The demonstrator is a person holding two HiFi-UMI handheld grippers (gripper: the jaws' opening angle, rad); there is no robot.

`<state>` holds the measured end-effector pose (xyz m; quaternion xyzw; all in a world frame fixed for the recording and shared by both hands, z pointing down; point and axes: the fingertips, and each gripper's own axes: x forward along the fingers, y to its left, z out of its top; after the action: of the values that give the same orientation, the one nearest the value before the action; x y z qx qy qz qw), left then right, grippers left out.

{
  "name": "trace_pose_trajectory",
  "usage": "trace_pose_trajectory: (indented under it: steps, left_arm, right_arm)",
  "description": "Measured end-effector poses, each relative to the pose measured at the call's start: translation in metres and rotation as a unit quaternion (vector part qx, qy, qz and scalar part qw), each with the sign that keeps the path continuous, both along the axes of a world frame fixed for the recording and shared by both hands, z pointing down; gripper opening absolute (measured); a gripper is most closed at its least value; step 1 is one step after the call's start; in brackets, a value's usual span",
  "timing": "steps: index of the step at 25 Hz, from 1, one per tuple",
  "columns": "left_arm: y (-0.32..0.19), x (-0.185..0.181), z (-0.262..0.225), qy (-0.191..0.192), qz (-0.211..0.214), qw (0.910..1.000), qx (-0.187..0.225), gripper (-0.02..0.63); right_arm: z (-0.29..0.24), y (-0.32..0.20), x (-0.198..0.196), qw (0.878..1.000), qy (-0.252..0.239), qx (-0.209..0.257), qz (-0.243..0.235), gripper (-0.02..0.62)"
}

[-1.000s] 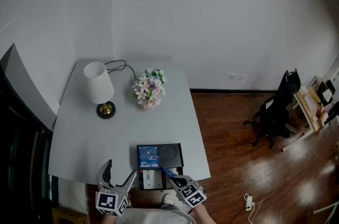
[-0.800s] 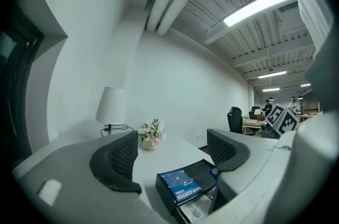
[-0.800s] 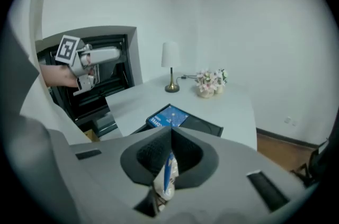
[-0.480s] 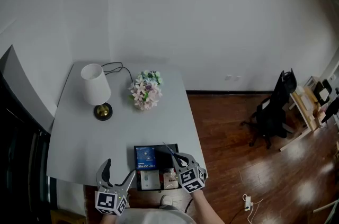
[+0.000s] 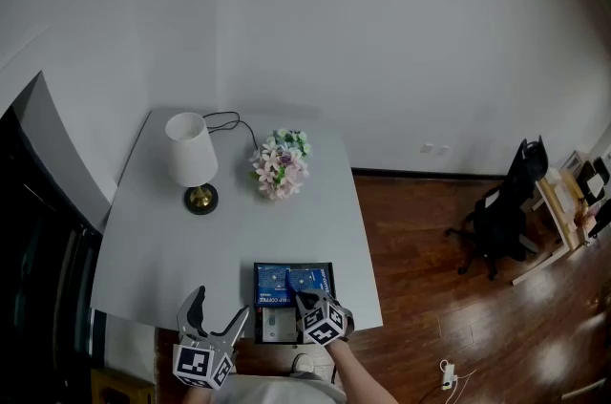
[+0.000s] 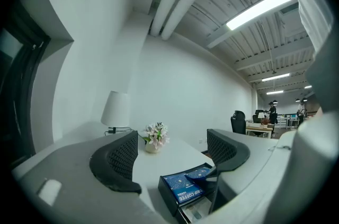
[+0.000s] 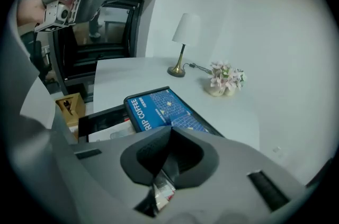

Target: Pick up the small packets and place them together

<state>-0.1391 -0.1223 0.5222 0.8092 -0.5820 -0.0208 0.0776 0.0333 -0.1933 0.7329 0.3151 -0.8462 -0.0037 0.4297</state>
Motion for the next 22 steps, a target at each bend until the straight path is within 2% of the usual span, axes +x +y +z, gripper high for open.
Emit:
trace_pose_trajectory:
  steps: [4,8,11,12,13,16,18,22]
  left_arm:
    - [0.002,0.0,0.007,-0.001,0.0,1.0,-0.006,0.399]
    - [-0.001,0.005,0.008,0.0,0.007,0.9999,-0.009,0.399]
    - [-0.002,0.007,0.01,0.004,0.01,0.9999,-0.011,0.399]
    - [-0.003,0.008,0.01,0.004,0.012,0.9999,-0.012,0.399]
    - [-0.003,0.009,0.011,0.005,0.014,0.9998,-0.012,0.399]
    - [-0.005,0.012,0.012,0.008,0.017,0.9997,-0.013,0.399]
    - [-0.007,0.014,0.011,0.005,0.022,0.9997,-0.013,0.399]
    - [-0.012,0.02,0.005,0.0,0.032,0.9995,-0.005,0.399]
  right_arm:
    - [0.015,-0.001,0.008,0.999,-0.005,-0.023,0.029,0.01]
    - [0.018,-0.005,0.014,0.997,-0.018,-0.048,0.066,0.052]
    - [0.003,-0.003,0.014,0.993,-0.059,-0.055,0.084,0.067]
    - [-0.005,-0.002,0.014,0.991,-0.08,-0.054,0.09,0.144]
    - [-0.013,-0.001,0.014,0.989,-0.101,-0.052,0.095,0.248]
    - [-0.044,-0.001,0.019,0.981,-0.158,-0.031,0.108,0.26]
    - [-0.075,-0.004,0.024,0.968,-0.222,-0.007,0.118,0.261]
    - [-0.156,-0.01,0.035,0.92,-0.36,0.071,0.137,0.259]
